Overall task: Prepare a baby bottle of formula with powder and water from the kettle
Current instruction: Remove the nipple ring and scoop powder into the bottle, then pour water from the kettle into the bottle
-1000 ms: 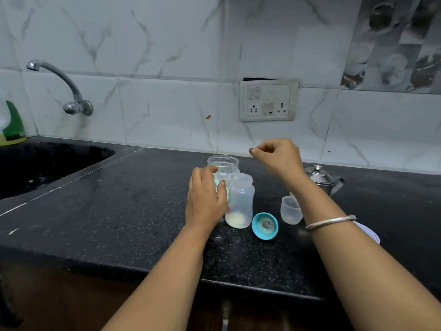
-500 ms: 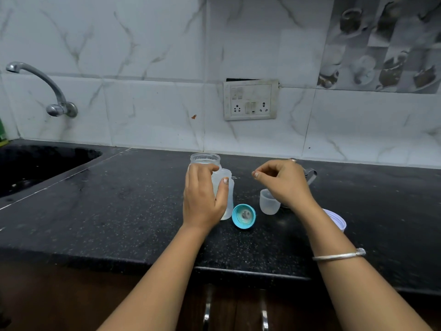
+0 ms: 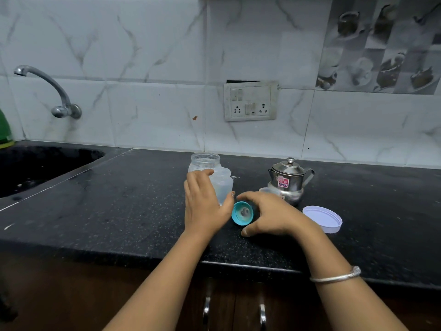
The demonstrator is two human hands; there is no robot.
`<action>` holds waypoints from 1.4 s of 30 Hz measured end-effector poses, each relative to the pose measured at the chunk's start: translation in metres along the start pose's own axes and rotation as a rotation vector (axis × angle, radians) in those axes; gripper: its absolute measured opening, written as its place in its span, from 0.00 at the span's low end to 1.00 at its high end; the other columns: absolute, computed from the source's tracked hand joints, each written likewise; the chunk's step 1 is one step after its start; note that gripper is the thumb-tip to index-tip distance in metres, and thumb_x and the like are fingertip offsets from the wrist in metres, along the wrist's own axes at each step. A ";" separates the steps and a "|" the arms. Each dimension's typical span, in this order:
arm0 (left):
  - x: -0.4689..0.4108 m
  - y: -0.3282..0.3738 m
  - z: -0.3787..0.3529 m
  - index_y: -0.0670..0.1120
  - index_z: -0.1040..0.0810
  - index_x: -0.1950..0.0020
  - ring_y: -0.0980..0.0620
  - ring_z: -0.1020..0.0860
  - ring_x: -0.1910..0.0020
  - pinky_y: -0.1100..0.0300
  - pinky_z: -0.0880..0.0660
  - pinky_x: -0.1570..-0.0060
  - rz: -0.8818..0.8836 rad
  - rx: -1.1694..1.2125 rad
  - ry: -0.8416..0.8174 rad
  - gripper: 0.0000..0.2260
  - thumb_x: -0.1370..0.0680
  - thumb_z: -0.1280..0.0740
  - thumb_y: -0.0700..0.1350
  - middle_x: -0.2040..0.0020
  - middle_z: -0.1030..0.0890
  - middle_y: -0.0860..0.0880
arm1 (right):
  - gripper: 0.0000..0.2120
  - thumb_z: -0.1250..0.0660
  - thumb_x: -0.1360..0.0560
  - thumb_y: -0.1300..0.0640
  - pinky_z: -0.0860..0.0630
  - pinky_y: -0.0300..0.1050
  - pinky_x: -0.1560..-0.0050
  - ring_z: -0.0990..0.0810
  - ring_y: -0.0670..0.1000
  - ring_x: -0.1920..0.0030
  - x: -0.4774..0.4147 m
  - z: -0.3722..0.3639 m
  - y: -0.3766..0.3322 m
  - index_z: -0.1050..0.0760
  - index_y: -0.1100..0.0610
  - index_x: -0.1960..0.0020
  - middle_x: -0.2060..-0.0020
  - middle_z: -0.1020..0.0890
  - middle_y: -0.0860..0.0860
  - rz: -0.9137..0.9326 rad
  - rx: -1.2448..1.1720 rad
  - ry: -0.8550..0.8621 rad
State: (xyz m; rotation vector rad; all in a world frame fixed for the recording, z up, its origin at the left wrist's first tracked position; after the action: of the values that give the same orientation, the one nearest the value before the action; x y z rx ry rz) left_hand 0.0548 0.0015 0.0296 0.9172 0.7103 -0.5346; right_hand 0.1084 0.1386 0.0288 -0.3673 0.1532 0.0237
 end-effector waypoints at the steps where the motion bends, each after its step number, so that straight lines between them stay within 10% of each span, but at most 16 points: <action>1: 0.000 -0.001 0.000 0.38 0.33 0.40 0.39 0.32 0.45 0.46 0.30 0.48 0.015 -0.009 -0.004 0.27 0.32 0.29 0.50 0.43 0.32 0.39 | 0.34 0.23 0.38 0.52 0.27 0.41 0.46 0.24 0.45 0.47 -0.002 -0.003 0.002 0.31 0.46 0.35 0.44 0.23 0.45 -0.001 -0.007 -0.015; 12: 0.000 -0.003 -0.010 0.40 0.39 0.32 0.42 0.36 0.38 0.51 0.35 0.39 0.059 -0.044 -0.107 0.35 0.32 0.27 0.52 0.37 0.35 0.42 | 0.25 0.23 0.37 0.54 0.24 0.42 0.48 0.22 0.46 0.52 -0.007 0.007 0.002 0.25 0.48 0.42 0.50 0.19 0.46 0.016 -0.104 0.102; 23: 0.000 -0.006 -0.017 0.42 0.45 0.28 0.42 0.35 0.33 0.50 0.33 0.38 0.098 0.018 -0.221 0.36 0.28 0.28 0.49 0.30 0.35 0.43 | 0.36 0.22 0.37 0.51 0.29 0.39 0.43 0.24 0.46 0.43 -0.008 0.003 0.008 0.31 0.51 0.31 0.39 0.23 0.47 -0.048 -0.048 0.032; 28: 0.000 -0.006 -0.017 0.42 0.46 0.28 0.42 0.35 0.33 0.49 0.32 0.37 0.097 0.019 -0.232 0.37 0.28 0.28 0.49 0.30 0.35 0.43 | 0.21 0.24 0.34 0.52 0.29 0.35 0.56 0.25 0.38 0.61 0.003 0.046 0.025 0.22 0.51 0.42 0.51 0.18 0.47 -0.078 -0.306 0.399; 32: 0.001 -0.005 -0.018 0.42 0.46 0.28 0.42 0.34 0.35 0.49 0.32 0.39 0.094 0.024 -0.245 0.36 0.28 0.29 0.49 0.32 0.33 0.42 | 0.15 0.36 0.27 0.62 0.27 0.50 0.45 0.25 0.56 0.44 0.015 0.085 0.070 0.23 0.54 0.41 0.45 0.20 0.54 -0.337 -0.146 0.859; 37: 0.000 -0.004 -0.019 0.42 0.46 0.28 0.42 0.34 0.36 0.51 0.32 0.41 0.083 0.017 -0.256 0.35 0.27 0.29 0.49 0.32 0.32 0.43 | 0.28 0.44 0.27 0.68 0.33 0.56 0.37 0.35 0.61 0.31 -0.001 0.085 0.110 0.38 0.55 0.28 0.32 0.31 0.59 -0.479 -0.240 0.722; 42: 0.000 -0.004 -0.019 0.43 0.46 0.28 0.42 0.34 0.36 0.52 0.32 0.41 0.083 0.018 -0.266 0.35 0.27 0.30 0.48 0.33 0.32 0.43 | 0.22 0.44 0.26 0.70 0.29 0.52 0.37 0.29 0.56 0.35 -0.010 0.077 0.131 0.29 0.57 0.34 0.34 0.27 0.57 -0.488 -0.492 0.736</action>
State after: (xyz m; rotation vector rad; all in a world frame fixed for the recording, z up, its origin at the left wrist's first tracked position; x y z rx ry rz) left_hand 0.0461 0.0160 0.0196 0.8687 0.4257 -0.5772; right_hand 0.1027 0.2887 0.0547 -0.8879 0.7893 -0.5708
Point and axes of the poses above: each hand's wrist, its own x-axis away from the middle knuckle, its own z-axis out of the back of the hand, y = z × x, the point moved 6 cm from there along -x, towards the middle knuckle
